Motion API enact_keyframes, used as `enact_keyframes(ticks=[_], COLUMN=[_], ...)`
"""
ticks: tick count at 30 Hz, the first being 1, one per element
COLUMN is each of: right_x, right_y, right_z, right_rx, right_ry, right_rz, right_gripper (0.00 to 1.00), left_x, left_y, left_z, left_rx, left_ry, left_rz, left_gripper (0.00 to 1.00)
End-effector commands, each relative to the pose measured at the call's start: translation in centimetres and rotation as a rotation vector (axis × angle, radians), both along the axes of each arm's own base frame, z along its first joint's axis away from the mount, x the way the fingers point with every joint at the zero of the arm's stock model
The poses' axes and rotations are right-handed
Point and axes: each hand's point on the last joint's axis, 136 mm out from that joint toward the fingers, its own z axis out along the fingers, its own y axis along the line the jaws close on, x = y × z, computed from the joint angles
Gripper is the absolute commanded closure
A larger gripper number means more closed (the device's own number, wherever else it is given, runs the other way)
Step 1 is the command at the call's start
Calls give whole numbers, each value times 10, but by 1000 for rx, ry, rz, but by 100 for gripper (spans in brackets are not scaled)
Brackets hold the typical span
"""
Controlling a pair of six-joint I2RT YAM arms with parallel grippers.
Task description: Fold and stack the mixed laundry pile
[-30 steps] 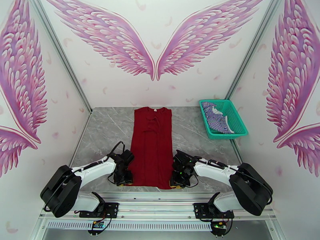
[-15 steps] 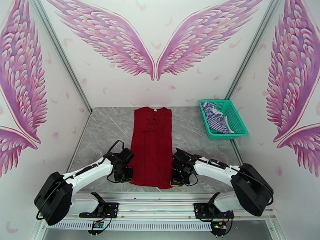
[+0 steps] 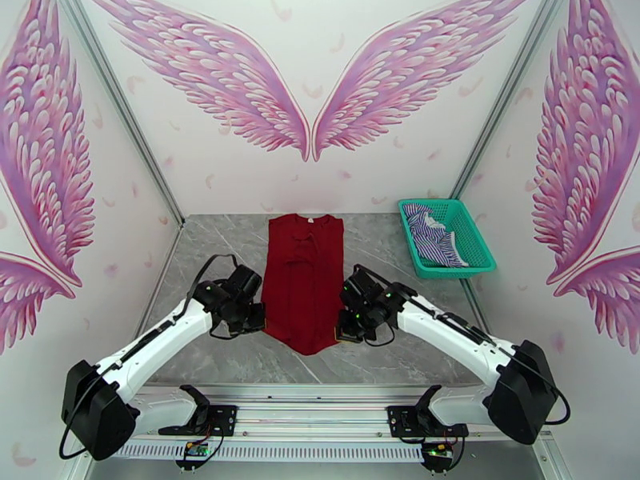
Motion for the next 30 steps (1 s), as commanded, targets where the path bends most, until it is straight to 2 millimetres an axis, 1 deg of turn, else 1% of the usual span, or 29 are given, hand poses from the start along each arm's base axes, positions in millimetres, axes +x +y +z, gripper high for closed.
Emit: enact_keyframes(ticks=[1, 4, 7, 10, 12, 17, 22, 23, 26, 30], right_x=[23, 51, 81, 111, 129, 174, 216, 224, 243, 259], right_y=[-12, -11, -11, -11, -10, -15, -18, -18, -14, -8], right_z=[12, 28, 38, 44, 44, 36, 24, 20, 12, -9], right_rx=[-83, -77, -69, -74, -70, -66, -36, -33, -17, -8], right_ry=[-33, -86, -130, -167, -189, -213, -212, -210, -199, -167], right_rz=[-33, -64, -99, -120, -126, -174, -229, -237, -241, -231], right_gripper=[100, 100, 100, 100, 100, 100, 100, 100, 100, 100], left_x=[21, 45, 75, 103, 118, 160, 190, 203, 222, 240], left_y=[-2, -4, -6, -7, -7, -9, -7, -8, -7, 1], left_z=[21, 34, 45, 50, 49, 39, 18, 18, 6, -16], left_rx=[-12, -34, -51, -63, -59, -78, -77, -85, -84, -65], left_ry=[-34, -65, -105, -129, -131, -143, -114, -140, -130, -114], left_rz=[-4, 2, 16, 29, 28, 39, 50, 52, 54, 75], left_gripper=[100, 100, 100, 100, 100, 100, 100, 100, 100, 100])
